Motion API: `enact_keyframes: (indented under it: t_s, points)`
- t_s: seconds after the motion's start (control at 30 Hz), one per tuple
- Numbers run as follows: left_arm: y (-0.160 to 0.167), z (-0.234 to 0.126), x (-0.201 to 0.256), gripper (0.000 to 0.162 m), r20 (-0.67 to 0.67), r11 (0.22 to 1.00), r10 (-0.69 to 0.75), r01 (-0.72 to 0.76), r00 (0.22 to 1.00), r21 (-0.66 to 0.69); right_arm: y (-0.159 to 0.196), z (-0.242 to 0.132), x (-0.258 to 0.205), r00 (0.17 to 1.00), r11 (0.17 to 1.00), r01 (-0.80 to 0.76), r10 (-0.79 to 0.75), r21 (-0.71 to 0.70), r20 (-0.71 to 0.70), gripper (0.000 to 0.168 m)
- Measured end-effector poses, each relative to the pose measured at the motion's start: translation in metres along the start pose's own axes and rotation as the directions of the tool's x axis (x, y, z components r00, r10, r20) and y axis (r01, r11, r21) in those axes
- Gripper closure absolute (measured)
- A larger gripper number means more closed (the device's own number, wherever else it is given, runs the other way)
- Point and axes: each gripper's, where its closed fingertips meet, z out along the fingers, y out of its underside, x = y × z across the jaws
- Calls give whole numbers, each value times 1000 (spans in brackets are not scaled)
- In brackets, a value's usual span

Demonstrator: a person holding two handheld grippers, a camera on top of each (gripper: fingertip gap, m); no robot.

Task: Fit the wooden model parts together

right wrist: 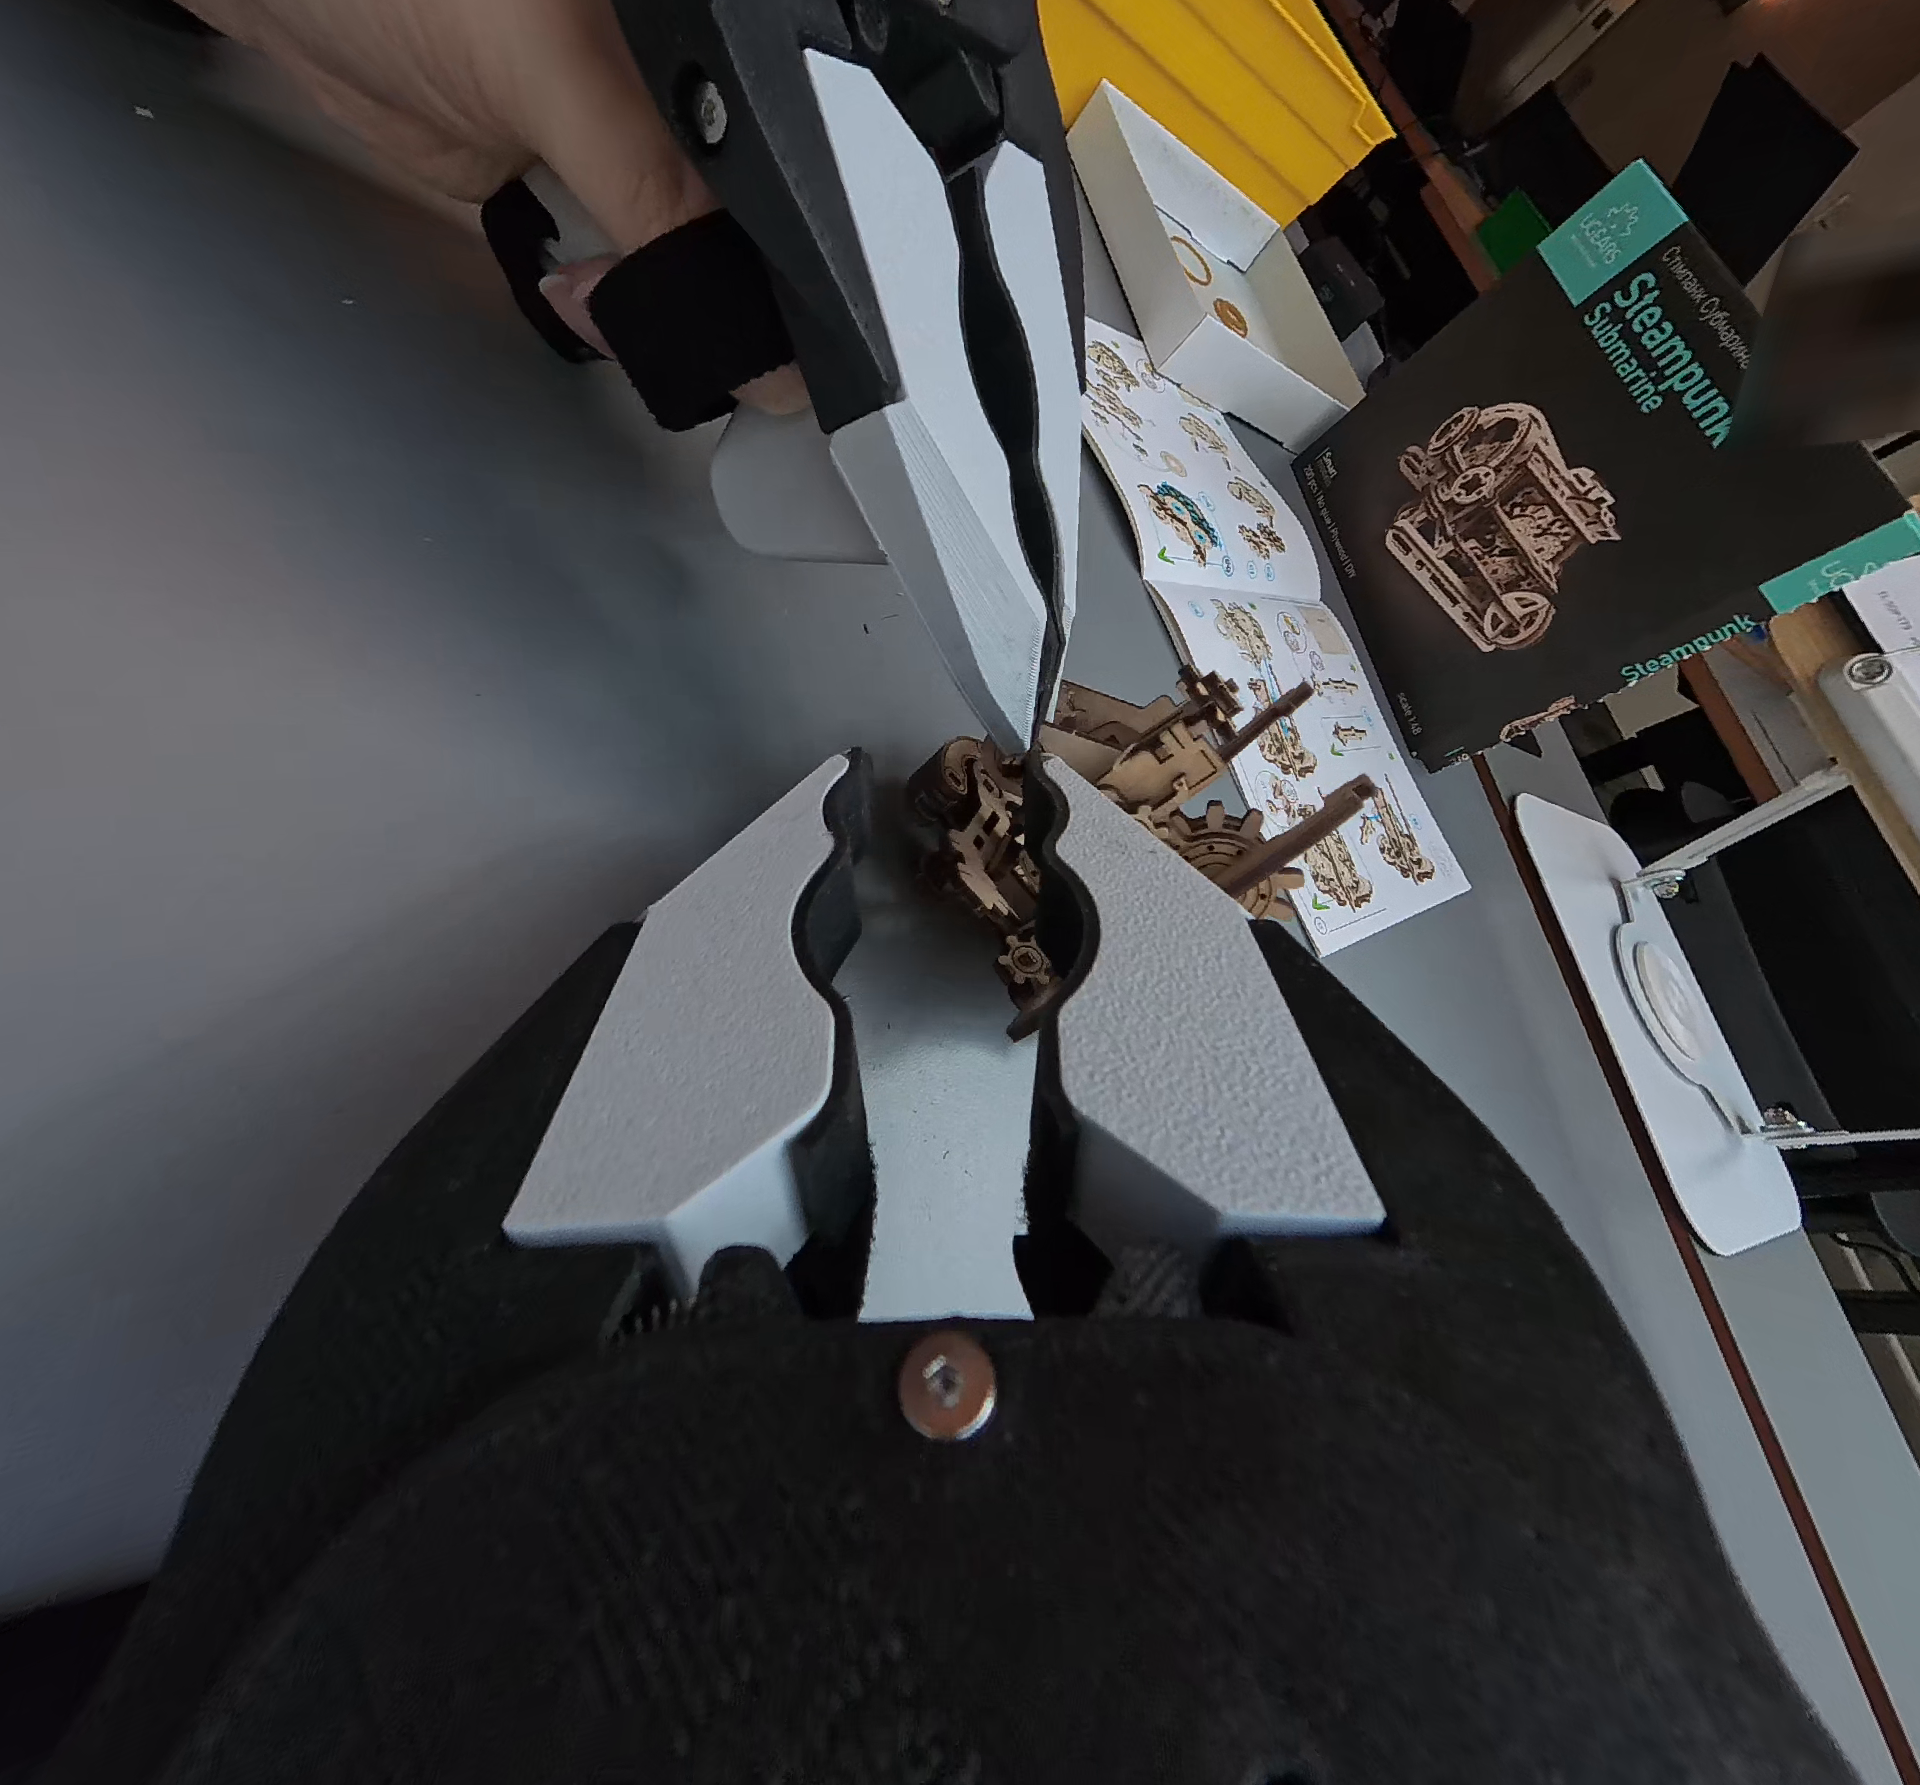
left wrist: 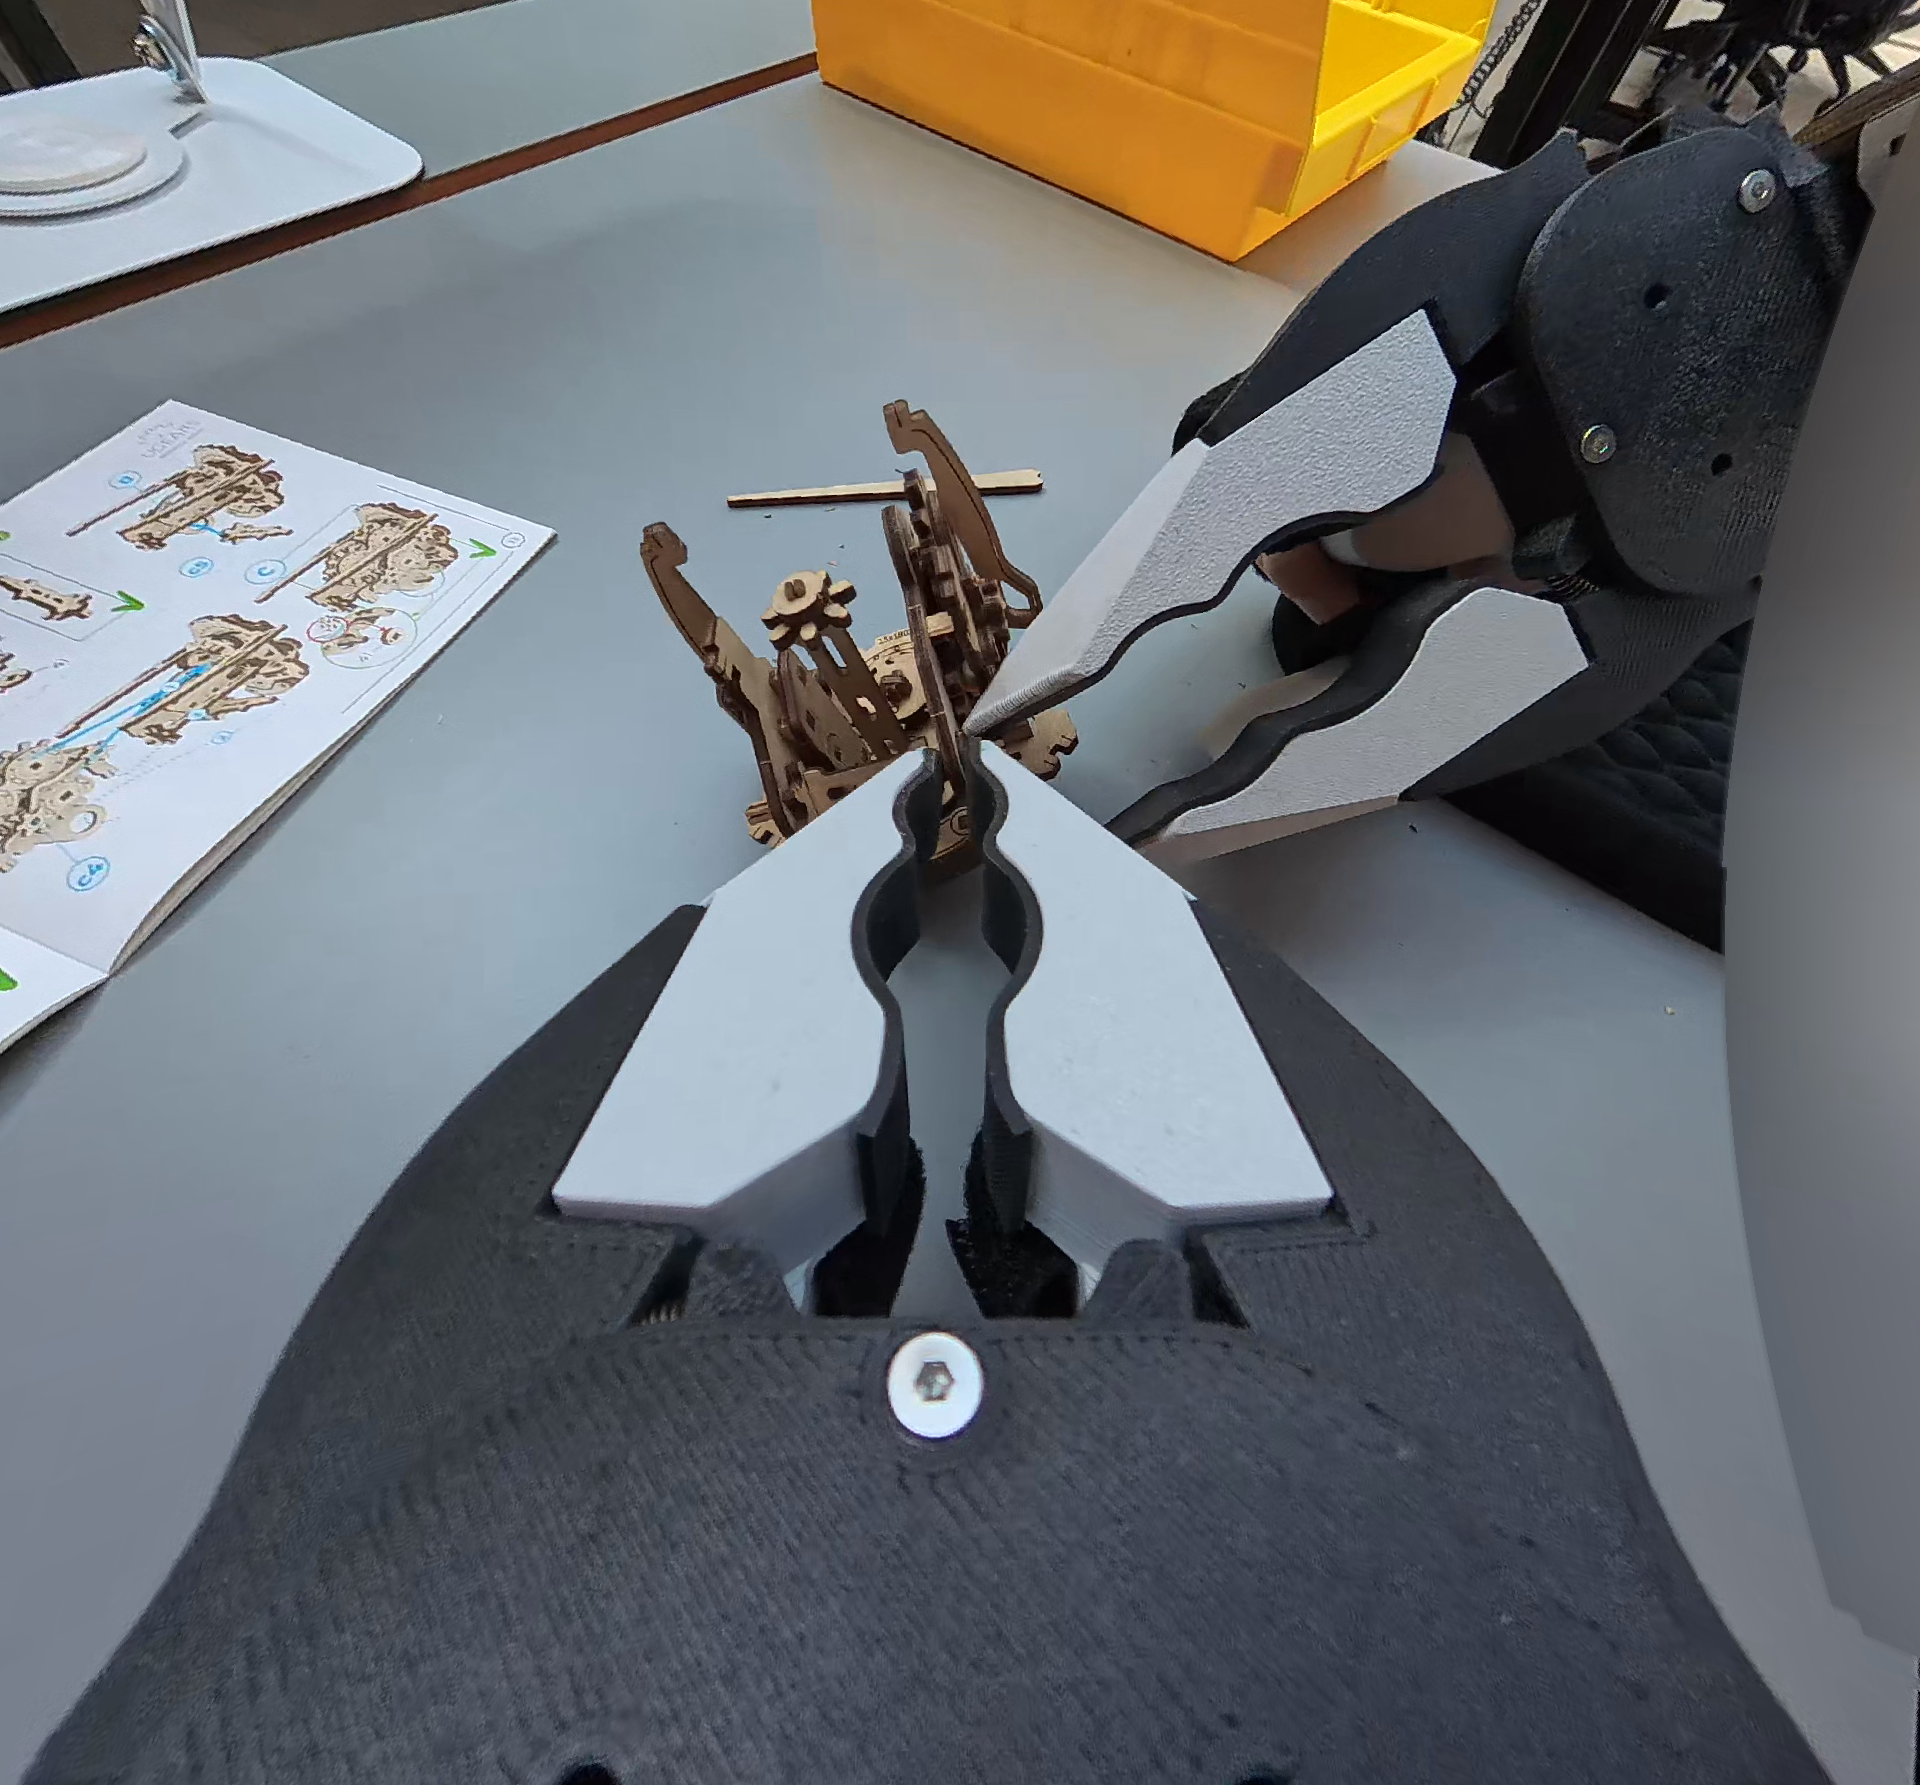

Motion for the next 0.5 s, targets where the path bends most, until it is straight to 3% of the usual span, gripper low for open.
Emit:
enact_keyframes:
  t_s: [0.3, 0.5]
  points:
    - [6, -7, 0, 162, -16, 997, 71, -71, 997, -6, -14, -17, 4, 997, 994, 79, -78, 71, -19, 144]
    - [13, -12, 10, 162, -25, 946, 323, -323, 946, -8, -34, -48, 18, 996, 968, 87, -79, 234, -42, 147]
